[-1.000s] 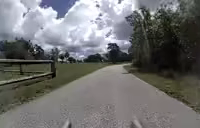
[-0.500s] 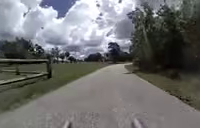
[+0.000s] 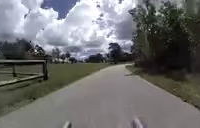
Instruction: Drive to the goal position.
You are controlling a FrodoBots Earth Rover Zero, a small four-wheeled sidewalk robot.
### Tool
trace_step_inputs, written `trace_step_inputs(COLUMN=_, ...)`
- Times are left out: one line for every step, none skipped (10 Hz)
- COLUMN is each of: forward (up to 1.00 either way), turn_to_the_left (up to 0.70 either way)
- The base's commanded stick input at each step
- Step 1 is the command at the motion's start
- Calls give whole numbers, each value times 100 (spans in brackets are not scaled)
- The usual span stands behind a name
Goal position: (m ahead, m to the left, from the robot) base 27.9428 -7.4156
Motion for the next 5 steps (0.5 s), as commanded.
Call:
trace_step_inputs(forward=70, turn_to_the_left=1)
trace_step_inputs(forward=70, turn_to_the_left=1)
trace_step_inputs(forward=70, turn_to_the_left=1)
trace_step_inputs(forward=70, turn_to_the_left=1)
trace_step_inputs(forward=70, turn_to_the_left=1)
